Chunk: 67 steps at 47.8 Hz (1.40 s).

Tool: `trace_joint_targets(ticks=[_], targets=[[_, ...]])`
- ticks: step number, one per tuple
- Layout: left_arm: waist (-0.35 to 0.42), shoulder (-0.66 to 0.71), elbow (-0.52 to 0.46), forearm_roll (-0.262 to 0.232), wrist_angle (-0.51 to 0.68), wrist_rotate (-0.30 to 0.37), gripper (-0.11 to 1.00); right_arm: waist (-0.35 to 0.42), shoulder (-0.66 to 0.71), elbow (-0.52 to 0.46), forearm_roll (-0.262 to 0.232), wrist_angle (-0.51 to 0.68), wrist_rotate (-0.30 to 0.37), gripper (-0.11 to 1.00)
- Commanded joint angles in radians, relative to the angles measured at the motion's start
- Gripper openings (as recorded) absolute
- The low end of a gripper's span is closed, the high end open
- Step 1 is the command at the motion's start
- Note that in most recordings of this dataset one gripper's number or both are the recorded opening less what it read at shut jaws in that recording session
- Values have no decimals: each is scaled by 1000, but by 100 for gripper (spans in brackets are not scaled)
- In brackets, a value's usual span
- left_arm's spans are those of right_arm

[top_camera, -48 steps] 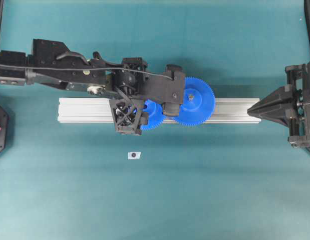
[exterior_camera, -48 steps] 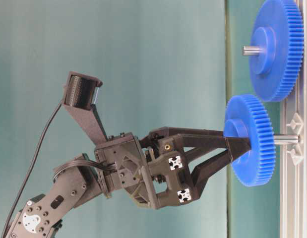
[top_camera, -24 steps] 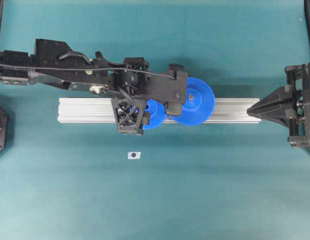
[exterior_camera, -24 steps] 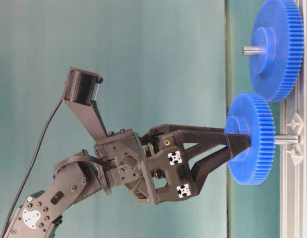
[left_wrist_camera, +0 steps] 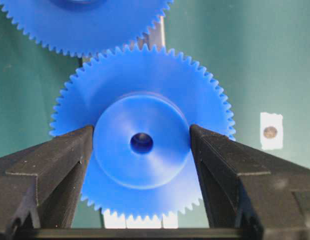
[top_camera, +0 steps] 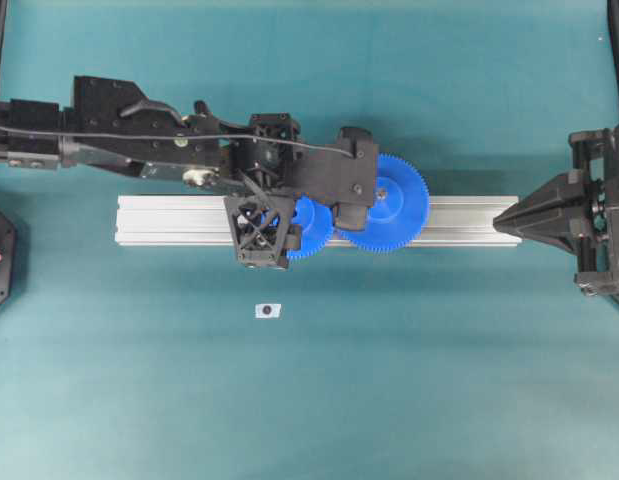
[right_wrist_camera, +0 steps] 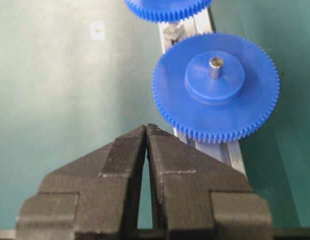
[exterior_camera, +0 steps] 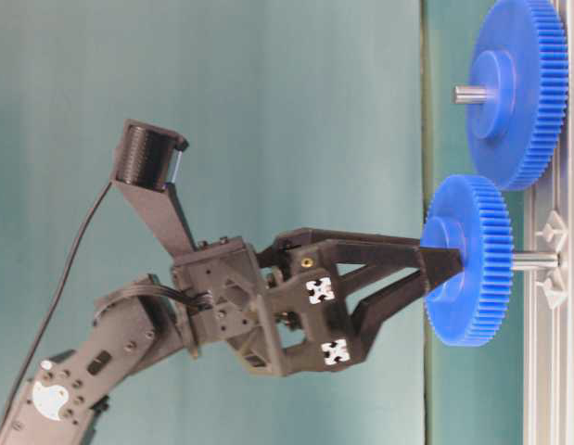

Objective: Find the location of the shaft and insert the small gear.
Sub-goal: 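Align the gear's bore with the shaft beside the large gear, then lower the small gear onto the shaft, meshing with the large gear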

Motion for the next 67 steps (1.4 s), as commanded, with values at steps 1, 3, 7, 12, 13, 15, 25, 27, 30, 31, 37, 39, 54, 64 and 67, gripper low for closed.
trace_joint_targets(ticks=[1, 3, 7, 12, 13, 15, 25, 27, 30, 31, 37, 39, 54, 64, 67], targets=[[-2, -25, -57, 5, 38, -2, 74, -2, 3, -8, 0, -9, 11, 13], [0, -25, -74, 5, 60, -2, 74, 0, 3, -6, 2, -11, 11, 13], [3, -29, -101, 5, 104, 8, 74, -2, 3, -5, 2, -12, 11, 13], [20, -38, -103, 5, 143, 11, 73, 0, 3, -5, 2, -14, 11, 13], [21, -40, -100, 5, 147, 11, 73, 0, 3, -5, 2, -12, 11, 13], [28, -44, -87, 5, 150, 11, 73, 0, 3, -5, 2, -12, 11, 13], [38, -80, -34, 5, 115, 12, 71, 0, 3, -3, 0, -12, 11, 13], [38, -86, -23, 5, 98, 11, 70, -2, 3, -3, 2, -14, 11, 13], [37, -94, -5, 5, 67, 6, 68, -2, 3, -3, 2, -14, 11, 13], [38, -95, 2, 5, 58, 6, 67, -2, 3, -3, 2, -14, 11, 13], [38, -91, 21, 5, 18, -12, 58, 0, 3, -3, 2, -14, 11, 13], [38, -87, 25, 5, 5, -21, 55, 0, 3, -2, 0, -14, 11, 13], [37, -52, 23, 5, -20, -35, 34, 0, 3, 0, 2, -14, 11, 13], [34, -54, 44, 5, -17, -44, 34, -2, 3, 5, 2, -29, 11, 13], [32, -58, 49, 3, -3, -49, 34, -2, 3, 5, 2, -29, 11, 13]])
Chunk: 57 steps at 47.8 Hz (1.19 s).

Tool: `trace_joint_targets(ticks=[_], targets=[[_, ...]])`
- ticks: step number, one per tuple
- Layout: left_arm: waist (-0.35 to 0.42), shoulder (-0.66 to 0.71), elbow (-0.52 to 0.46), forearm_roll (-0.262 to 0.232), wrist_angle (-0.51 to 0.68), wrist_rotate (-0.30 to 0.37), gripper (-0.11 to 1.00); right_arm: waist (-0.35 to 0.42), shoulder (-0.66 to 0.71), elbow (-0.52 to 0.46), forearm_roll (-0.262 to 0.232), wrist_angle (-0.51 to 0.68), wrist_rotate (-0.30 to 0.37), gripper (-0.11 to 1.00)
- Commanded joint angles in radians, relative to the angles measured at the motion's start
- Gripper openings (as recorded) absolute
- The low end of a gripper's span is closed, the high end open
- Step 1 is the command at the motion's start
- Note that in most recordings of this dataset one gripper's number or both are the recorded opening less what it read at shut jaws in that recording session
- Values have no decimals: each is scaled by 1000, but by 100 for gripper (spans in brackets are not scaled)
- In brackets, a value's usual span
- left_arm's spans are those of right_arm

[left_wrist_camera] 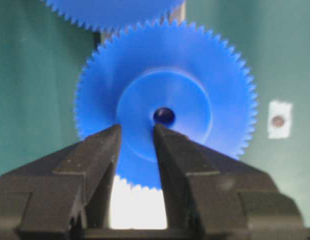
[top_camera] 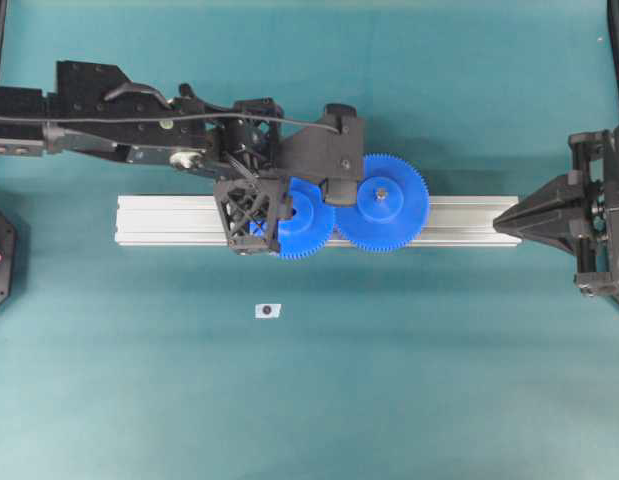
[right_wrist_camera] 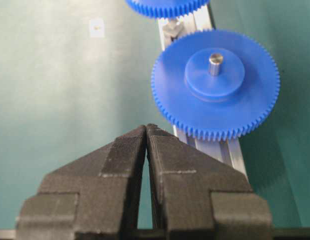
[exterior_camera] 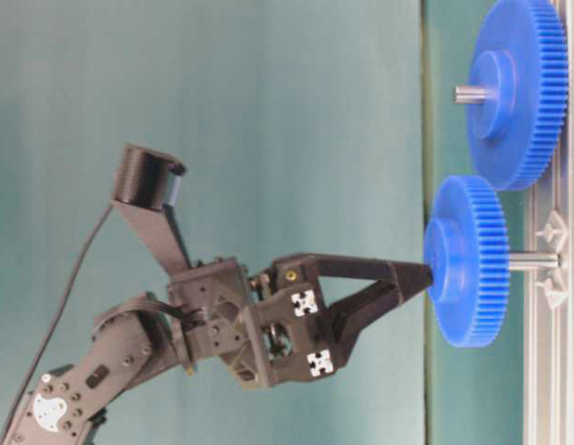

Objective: Find the location of the shaft and insert the small gear.
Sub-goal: 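Lower the small gear onto the shaft, meshing with the large gear, then open the left gripper to release the seated gear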

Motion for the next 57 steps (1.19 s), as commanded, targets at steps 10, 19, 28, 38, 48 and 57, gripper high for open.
trace_joint_targets(ticks=[10, 19, 28, 38, 48, 57], targets=[[-12, -49, -2, 3, 32, -21, 34, 0, 3, -9, 2, -11, 11, 13], [-20, -87, 2, 3, 32, -29, 34, -2, 3, -9, 2, -11, 11, 13], [-40, -118, 57, 5, 31, -49, 34, -2, 3, -8, 2, -11, 11, 13], [-57, -135, 87, 3, 9, -107, 34, 0, 3, -8, 2, -11, 11, 13], [-100, -175, 106, 3, -28, -115, 34, 0, 3, -8, 5, -11, 12, 13], [-129, -232, 126, 3, -29, -121, 34, -2, 2, -8, 5, -11, 12, 13]])
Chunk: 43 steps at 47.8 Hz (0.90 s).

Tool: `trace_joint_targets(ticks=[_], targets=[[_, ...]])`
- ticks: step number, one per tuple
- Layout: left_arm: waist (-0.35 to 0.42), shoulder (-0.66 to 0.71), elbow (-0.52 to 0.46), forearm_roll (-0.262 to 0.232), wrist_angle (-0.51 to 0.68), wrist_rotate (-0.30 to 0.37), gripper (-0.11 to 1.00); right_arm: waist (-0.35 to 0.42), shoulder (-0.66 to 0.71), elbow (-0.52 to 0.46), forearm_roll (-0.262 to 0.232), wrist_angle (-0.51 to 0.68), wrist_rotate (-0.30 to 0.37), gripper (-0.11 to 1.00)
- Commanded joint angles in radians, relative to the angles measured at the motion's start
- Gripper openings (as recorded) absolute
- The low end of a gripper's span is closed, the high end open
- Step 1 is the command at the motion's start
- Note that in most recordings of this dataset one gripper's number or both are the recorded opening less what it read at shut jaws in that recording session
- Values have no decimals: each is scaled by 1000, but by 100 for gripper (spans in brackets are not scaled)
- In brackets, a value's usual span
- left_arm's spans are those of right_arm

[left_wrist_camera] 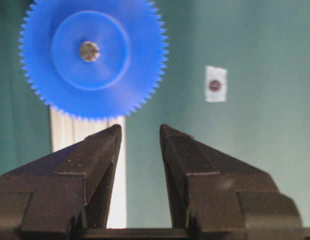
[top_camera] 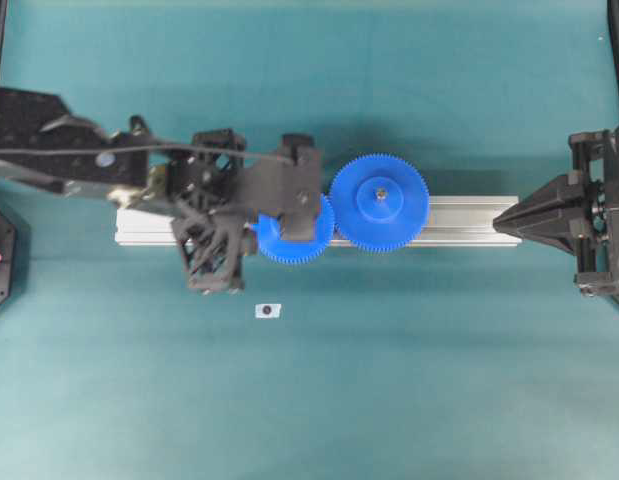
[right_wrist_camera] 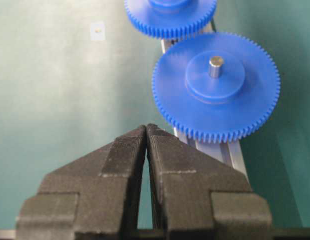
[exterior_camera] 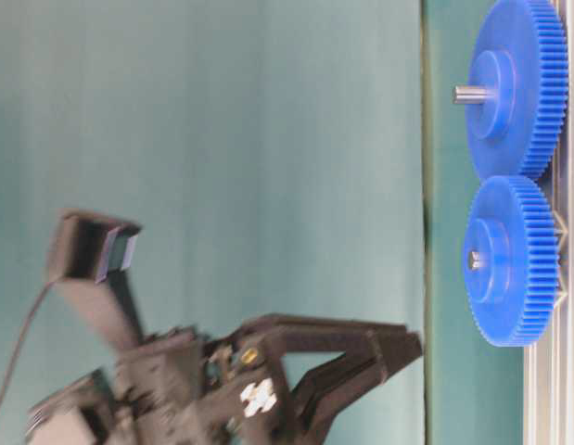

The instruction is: Find the location of the shaft and insert the small gear.

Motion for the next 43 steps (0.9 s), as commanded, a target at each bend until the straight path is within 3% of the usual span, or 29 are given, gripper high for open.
trace_joint_targets(ticks=[1, 21, 43], targets=[[-11, -57, -2, 3, -6, 2, 34, -2, 5, -8, 2, -8, 11, 13], [-38, -186, 118, 3, -152, -2, 34, 0, -15, -3, 2, -8, 11, 13], [-37, -291, 215, 3, -221, -2, 35, 0, -64, 15, 2, -8, 9, 13]])
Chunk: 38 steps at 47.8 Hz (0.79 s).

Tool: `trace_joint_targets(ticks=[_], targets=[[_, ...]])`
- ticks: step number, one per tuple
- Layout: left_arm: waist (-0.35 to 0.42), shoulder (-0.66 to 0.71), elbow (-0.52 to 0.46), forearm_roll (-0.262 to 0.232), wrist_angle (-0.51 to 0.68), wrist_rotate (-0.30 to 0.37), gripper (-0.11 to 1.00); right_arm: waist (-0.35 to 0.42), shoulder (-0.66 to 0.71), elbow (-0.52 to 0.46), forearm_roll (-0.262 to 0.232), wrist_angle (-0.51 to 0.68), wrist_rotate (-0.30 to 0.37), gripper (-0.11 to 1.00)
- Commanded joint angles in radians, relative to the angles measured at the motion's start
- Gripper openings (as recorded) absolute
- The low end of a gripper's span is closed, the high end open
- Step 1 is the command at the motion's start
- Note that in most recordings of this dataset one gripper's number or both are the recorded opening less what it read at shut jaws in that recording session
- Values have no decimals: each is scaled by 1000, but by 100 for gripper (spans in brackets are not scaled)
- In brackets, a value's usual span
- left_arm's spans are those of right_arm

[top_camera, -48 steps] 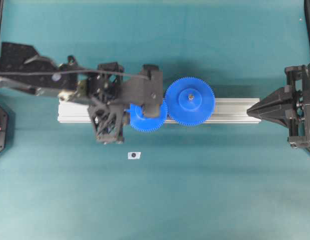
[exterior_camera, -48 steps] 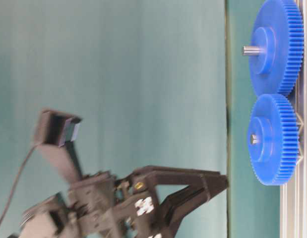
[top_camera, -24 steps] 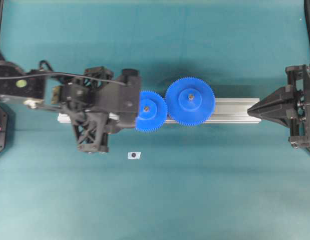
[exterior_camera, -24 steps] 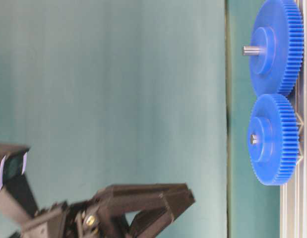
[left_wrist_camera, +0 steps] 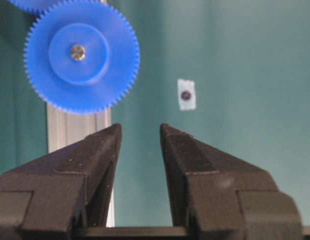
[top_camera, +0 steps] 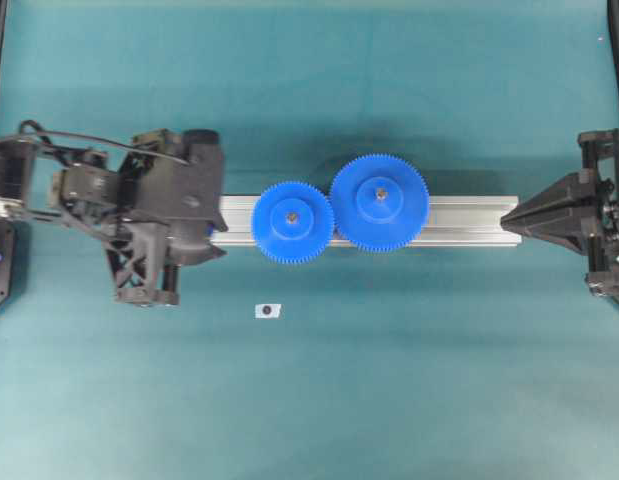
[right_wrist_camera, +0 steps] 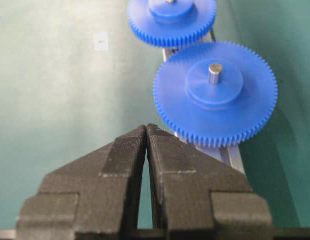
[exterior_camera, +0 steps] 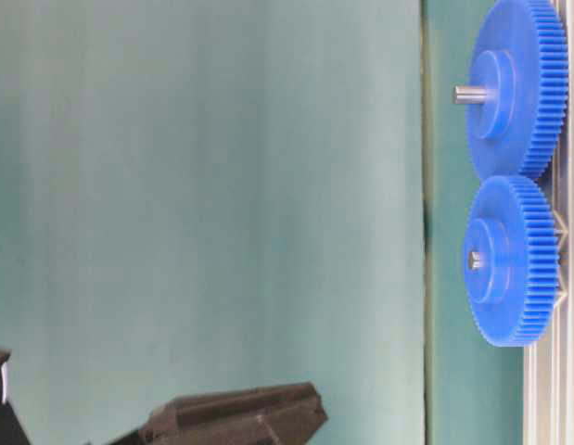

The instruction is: Find the location of the shaft and insert the small gear.

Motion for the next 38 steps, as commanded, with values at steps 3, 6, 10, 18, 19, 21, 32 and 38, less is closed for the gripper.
trace_joint_targets(ticks=[3, 6, 10, 18, 19, 21, 32, 38], targets=[[-5, -46, 21, 3, -48, 0, 36, 0, -5, -9, 2, -9, 9, 13], [-5, -61, 40, 3, -77, 0, 37, 0, -6, -9, 2, -9, 9, 13], [-5, -80, 63, 3, -123, 0, 40, -2, -8, -5, 2, -9, 9, 13], [-5, -114, 106, 3, -176, 0, 45, 0, -9, 6, 3, -9, 9, 13], [-5, -117, 110, 3, -181, 0, 45, 0, -11, 5, 2, -9, 9, 13], [-5, -123, 117, 3, -183, 0, 45, -2, -9, 5, 3, -9, 9, 13], [-5, -153, 143, 3, -184, 2, 46, 0, -12, 5, 2, -11, 9, 13], [-5, -169, 150, 3, -184, 2, 46, 0, -15, 5, 2, -11, 9, 13]])
